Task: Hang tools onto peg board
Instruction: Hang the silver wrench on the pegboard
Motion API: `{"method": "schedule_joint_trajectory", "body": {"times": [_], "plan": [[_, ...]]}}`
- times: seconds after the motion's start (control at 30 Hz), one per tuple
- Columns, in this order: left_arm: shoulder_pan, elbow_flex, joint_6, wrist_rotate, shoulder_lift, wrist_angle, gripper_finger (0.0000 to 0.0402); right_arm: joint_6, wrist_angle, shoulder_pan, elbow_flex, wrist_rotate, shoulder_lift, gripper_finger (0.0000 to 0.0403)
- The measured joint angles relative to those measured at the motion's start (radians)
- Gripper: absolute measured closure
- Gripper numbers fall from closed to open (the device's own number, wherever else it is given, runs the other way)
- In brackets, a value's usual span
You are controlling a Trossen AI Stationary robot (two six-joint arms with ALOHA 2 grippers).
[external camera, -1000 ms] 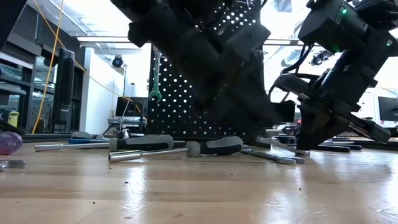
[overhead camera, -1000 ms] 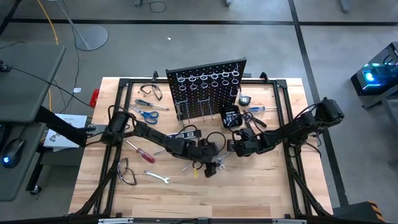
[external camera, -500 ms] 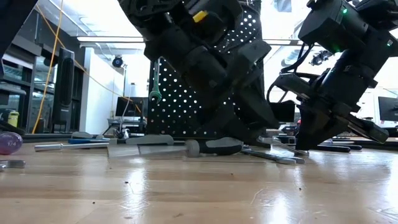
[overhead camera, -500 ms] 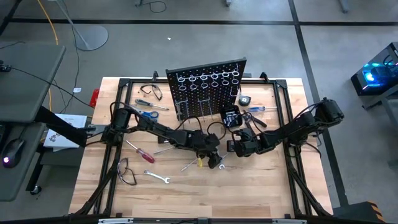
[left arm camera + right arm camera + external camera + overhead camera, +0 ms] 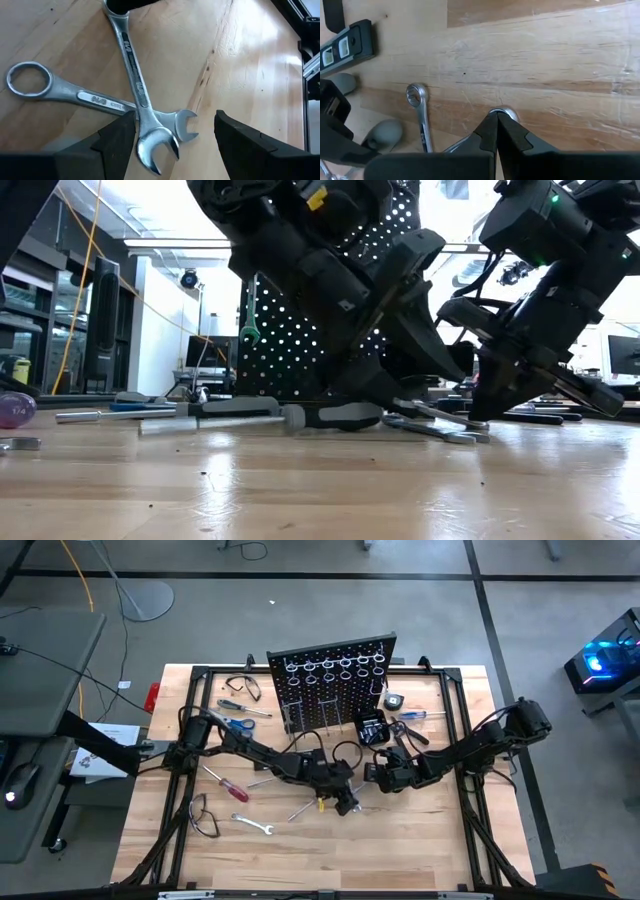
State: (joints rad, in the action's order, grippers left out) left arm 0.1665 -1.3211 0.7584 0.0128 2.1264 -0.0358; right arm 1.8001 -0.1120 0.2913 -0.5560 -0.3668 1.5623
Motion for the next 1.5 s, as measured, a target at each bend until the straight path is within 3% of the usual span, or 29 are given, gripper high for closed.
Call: {"method": "schedule_joint_trajectory", "body": {"times": [0.13, 0.23, 0.33, 0.5, 1.03, 1.3, 1.5], "plan": [[0.0, -0.002, 0.031, 0.004, 0.014, 0.034, 0.0157, -0.002, 0.005, 0.0, 0.0, -0.004, 0.0, 0.0403], [0.002, -0.002, 0.058, 0.004, 0.028, 0.032, 0.0182, -0.003, 0.008, 0.0, 0.0, -0.011, 0.0, 0.0403], [0.003, -0.001, 0.069, 0.005, 0.031, 0.044, 0.0241, -0.002, 0.012, 0.002, 0.0, -0.019, 0.0, 0.0403], [0.002, 0.004, 0.056, 0.027, 0.033, 0.055, 0.038, -0.002, 0.025, 0.003, -0.002, -0.028, -0.001, 0.0403], [-0.017, 0.009, 0.087, 0.149, -0.011, 0.014, 0.0398, -0.071, 0.05, 0.065, 0.001, -0.072, -0.024, 0.0403], [-0.017, 0.007, 0.016, 0.174, -0.079, 0.097, 0.0398, -0.14, 0.026, 0.126, 0.0, -0.14, -0.115, 0.0403], [-0.017, 0.003, -0.014, 0.183, -0.102, 0.161, 0.04, -0.23, 0.02, 0.127, -0.001, -0.133, -0.175, 0.0402]]}}
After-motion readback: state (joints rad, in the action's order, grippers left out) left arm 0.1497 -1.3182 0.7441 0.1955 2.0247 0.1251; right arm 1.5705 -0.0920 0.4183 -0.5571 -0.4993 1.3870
